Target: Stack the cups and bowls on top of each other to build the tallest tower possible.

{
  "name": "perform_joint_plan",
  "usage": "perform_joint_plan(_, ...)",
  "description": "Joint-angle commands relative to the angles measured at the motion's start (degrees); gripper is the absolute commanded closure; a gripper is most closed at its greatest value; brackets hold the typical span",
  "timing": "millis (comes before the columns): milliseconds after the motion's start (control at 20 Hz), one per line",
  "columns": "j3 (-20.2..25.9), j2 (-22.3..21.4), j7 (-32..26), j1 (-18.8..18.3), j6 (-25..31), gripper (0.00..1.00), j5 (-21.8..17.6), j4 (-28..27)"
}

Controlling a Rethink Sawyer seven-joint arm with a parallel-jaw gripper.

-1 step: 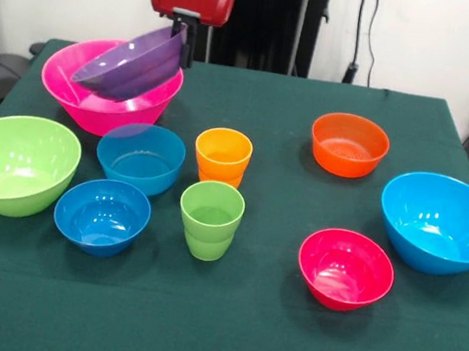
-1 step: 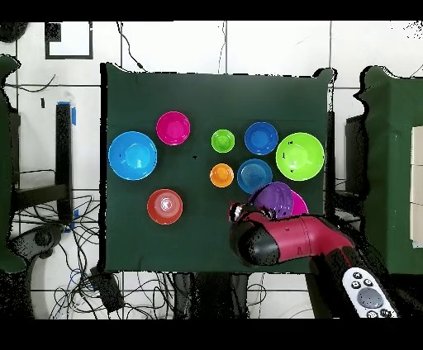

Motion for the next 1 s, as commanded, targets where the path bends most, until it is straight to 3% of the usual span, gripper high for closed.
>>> perform_joint_plan(50,-3.16,-0.13,-4.86,1.15,6.09,1.00,-5.66,0.05)
perform_joint_plan(200,-4.31,-0.41,-4.51,1.27,6.82,1.00,-6.01,-0.26)
perform_joint_plan(400,-9.10,1.32,-0.22,4.65,7.49,1.00,-8.02,-2.58)
perform_joint_plan(600,-16.48,6.00,7.34,10.23,4.00,1.00,-11.35,-6.20)
perform_joint_plan(850,-21.52,8.77,10.86,14.09,0.08,1.00,-10.82,-8.14)
perform_joint_plan(1000,-24.66,13.40,13.18,16.68,-4.27,1.00,-11.00,-10.77)
